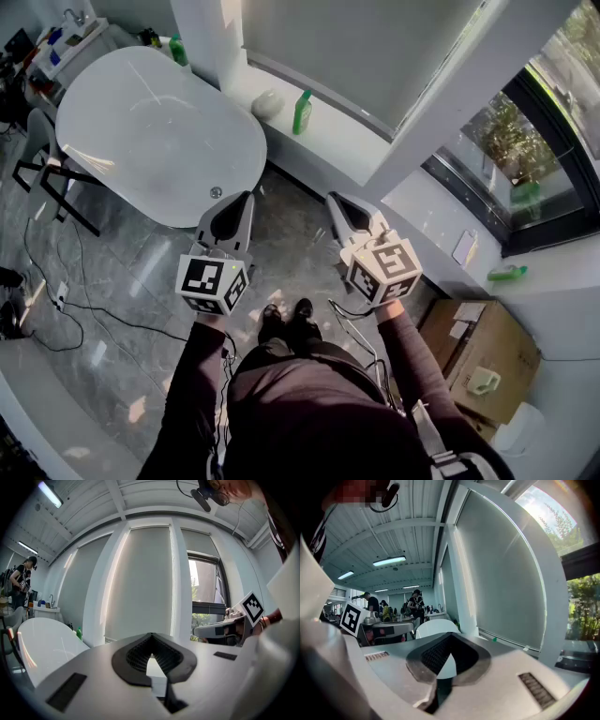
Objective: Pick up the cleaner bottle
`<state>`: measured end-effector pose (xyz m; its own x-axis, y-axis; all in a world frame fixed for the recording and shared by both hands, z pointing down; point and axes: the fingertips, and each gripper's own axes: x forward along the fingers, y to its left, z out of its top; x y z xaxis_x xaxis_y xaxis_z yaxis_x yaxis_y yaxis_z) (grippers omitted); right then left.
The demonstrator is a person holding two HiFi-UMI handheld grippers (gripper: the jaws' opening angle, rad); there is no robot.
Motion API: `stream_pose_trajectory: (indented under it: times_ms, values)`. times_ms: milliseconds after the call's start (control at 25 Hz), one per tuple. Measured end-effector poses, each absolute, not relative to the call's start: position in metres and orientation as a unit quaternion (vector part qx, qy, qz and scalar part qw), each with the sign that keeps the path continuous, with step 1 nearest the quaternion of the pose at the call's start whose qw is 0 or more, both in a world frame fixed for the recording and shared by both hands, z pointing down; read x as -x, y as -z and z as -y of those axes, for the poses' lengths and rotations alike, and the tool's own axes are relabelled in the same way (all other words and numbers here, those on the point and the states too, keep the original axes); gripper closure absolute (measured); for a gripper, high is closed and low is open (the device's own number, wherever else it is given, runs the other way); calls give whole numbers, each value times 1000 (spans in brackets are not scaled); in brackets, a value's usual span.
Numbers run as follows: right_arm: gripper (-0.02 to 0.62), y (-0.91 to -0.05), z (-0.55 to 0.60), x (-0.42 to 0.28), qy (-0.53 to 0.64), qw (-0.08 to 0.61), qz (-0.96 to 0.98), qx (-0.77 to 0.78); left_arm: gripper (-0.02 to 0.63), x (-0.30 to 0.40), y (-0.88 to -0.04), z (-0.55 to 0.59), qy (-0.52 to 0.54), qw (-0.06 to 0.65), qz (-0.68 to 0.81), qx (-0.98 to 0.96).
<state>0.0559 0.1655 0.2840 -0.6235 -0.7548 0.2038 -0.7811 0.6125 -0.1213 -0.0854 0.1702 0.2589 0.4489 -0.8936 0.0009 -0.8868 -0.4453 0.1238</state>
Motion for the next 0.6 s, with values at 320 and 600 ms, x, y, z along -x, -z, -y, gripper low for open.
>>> stream_pose_trajectory:
  times_ms: [320,600]
  values:
    - [594,-287,-164,-61,-103,69,893,-432,600,81,-259,-168,33,54,523,-850]
    - [594,-287,-158,-69,-106,69,894,-431,600,75,-259,-161,34,58,525,-848]
